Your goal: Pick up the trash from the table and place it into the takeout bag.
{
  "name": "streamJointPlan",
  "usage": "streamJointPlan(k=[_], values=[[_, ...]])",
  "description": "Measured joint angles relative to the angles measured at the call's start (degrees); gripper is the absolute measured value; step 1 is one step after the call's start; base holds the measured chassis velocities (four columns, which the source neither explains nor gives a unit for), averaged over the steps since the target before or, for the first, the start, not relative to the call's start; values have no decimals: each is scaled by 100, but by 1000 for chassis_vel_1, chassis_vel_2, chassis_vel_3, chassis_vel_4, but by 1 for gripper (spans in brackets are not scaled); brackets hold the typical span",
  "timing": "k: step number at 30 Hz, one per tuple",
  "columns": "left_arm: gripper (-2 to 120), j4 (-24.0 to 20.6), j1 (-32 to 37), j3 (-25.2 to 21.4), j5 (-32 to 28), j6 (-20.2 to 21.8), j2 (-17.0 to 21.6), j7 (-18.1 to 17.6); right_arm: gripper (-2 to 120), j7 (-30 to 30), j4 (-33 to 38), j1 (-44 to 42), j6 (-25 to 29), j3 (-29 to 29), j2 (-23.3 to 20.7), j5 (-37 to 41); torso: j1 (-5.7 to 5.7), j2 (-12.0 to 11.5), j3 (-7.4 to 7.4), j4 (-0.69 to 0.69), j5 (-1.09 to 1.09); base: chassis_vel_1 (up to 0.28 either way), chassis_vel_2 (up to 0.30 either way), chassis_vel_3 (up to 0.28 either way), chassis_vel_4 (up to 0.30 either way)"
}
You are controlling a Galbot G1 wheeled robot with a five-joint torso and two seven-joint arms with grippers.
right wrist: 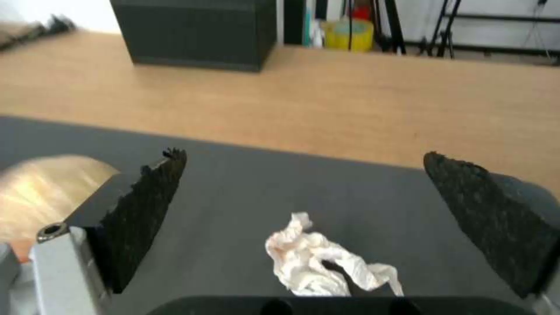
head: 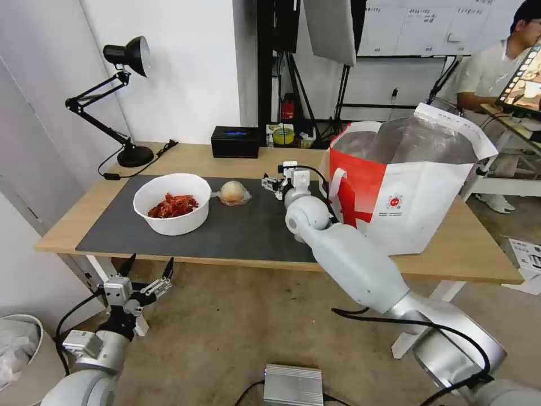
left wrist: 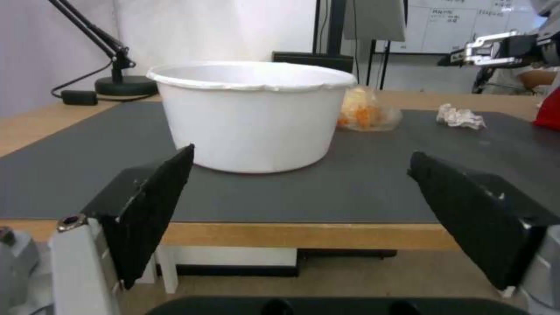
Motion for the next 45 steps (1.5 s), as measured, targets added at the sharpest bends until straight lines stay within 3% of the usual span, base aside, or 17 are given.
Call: streamJointPlan(k=[5,10,33,37,41,45], values=[[100,49,-26,2,-13,-19,8,3,100,74,-491,255,-490,-31,284,186,0,0,0,1,0,0,0,0,0],[100,82,-57,2,-42,-23,28,6,100,79,-881,374,-649,-25,468,182,0,0,0,1,0,0,0,0,0],[100,223,-84,39,-49,-88,-9,17,99,-33,-1345,203,-528,126,685,-209,0,1,0,1,1,0,0,0,0],[100,239,-81,41,-42,-94,-17,18,92,-24,-1379,191,-552,141,682,-211,0,1,0,1,0,0,0,0,0],[100,244,-75,79,-12,-100,-45,19,71,-46,-1395,149,-602,172,628,-211,0,1,0,1,1,0,0,0,0],[100,237,-73,119,36,-100,-55,19,58,-76,-1416,116,-607,257,637,-205,-2,2,-1,4,2,0,0,0,0]])
